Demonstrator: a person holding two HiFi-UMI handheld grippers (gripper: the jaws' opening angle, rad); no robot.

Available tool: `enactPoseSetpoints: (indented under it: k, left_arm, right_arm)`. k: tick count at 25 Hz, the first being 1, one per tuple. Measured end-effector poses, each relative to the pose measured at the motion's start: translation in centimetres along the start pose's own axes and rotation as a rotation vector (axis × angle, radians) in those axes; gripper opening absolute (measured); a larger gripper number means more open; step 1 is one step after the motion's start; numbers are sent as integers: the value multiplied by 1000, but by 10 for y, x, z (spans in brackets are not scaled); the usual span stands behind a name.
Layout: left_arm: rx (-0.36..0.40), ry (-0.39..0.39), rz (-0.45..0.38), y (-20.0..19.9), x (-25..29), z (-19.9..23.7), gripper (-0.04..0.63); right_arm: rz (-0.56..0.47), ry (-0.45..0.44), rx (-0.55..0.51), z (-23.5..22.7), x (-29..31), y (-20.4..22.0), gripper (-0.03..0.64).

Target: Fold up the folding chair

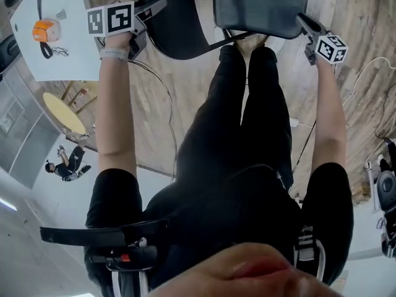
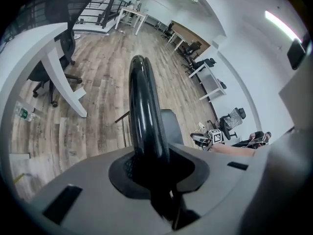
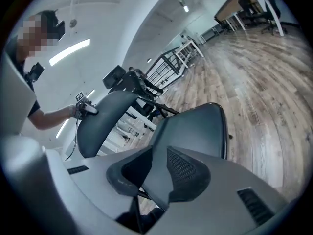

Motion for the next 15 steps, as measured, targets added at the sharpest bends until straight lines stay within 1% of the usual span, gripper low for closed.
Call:
enactPoseSetpoints:
  k: [2,4,7,9,13,15]
  left_arm:
    - [-14,3,-11,17,1,8,72]
    - [-21,1,-9,18,0,9,71]
    - [-23,-14,-1,15,-1,8,71]
    - [-29,-21,4,16,1,9,71]
    - [-47,-31,15,19,6,15,66]
    - [-51,-40,21,20,5,15,66]
  right_arm:
    - [10,10,77,-27,2,18,107]
    - [41,0,142,-48,3,24,163]
    - [135,-43,185,-71,12,23,277]
    - [178,-47,216,-90,18,19,294]
    - [172,-6,281,-138,28,10,311]
    - [172,3,303,-153,31,7,318]
Point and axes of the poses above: the fingertips, and each gripper's own axes: x forward along the fingers, z to its left, y out of its underside, the point moved 2 cm from there along -x, backward along the fingers, and after that the axes turned 10 degrees about x, right-handed, at the moved point
